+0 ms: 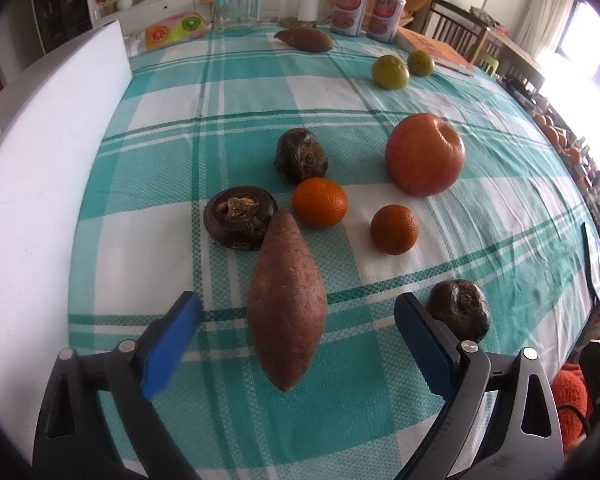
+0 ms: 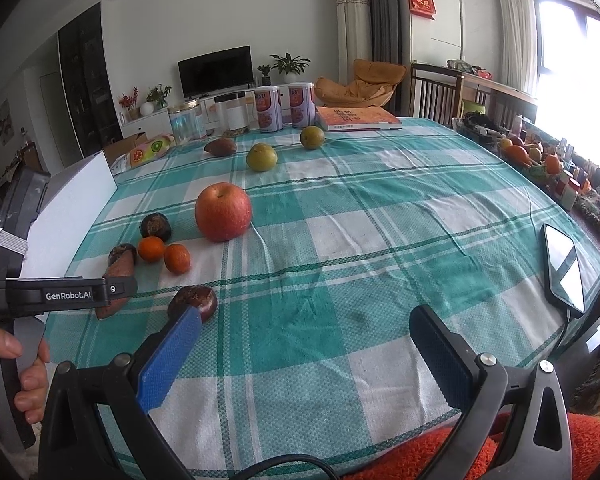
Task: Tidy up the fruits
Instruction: 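Grasp the sweet potato with the left gripper while the right grasps a dark round fruit, then carry both fruits over the cardboard box and open both grippers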
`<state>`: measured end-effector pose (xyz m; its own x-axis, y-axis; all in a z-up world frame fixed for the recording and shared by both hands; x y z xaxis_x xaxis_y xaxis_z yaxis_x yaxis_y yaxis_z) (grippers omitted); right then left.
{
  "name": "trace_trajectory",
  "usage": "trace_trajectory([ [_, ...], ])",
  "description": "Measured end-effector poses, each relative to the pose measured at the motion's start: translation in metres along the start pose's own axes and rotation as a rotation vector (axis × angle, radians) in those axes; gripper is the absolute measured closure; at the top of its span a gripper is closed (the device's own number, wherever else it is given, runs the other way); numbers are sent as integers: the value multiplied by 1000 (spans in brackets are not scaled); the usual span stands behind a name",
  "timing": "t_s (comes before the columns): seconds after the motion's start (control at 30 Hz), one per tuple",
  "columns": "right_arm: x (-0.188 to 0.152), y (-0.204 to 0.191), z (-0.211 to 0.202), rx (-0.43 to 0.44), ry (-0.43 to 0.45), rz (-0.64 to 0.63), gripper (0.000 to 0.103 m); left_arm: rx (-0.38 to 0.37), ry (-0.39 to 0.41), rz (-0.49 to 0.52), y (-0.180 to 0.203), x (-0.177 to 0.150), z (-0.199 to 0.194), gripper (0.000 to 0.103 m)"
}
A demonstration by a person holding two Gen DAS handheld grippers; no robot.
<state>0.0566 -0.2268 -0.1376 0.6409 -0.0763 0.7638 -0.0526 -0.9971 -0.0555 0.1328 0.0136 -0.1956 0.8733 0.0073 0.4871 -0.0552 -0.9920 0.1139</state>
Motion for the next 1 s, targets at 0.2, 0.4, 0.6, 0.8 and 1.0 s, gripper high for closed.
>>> trace_trajectory([
  [0.2,-5,-11,16,141,-105,29,0,-74,-41,-25,-7,-19,-9,62],
  [0.4,-19,-91,69,389,-360,-78,8,-137,-26,-9,-2,-42,-41,62],
  [0.6,-23,-110,96,329,-402,-159,56,-181,37,-2,-2,-38,-81,62],
  [0.8,2,-126,46,463,-378,-57,56,-294,104,-31,-16,-27,-149,62],
  [1.0,44,-248,-32,760,-330,-124,56,-198,214,-133,-93,-12,-204,62],
])
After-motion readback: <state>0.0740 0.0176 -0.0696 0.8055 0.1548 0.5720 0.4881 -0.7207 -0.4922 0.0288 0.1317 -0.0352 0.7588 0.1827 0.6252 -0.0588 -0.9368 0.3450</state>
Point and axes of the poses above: each gripper's, at about its wrist camera, not at the fingertips, and z roughly the way its jaws point, y to its right, x to its top, the point moved 10 cm from there along z, roughly the way its jaws point
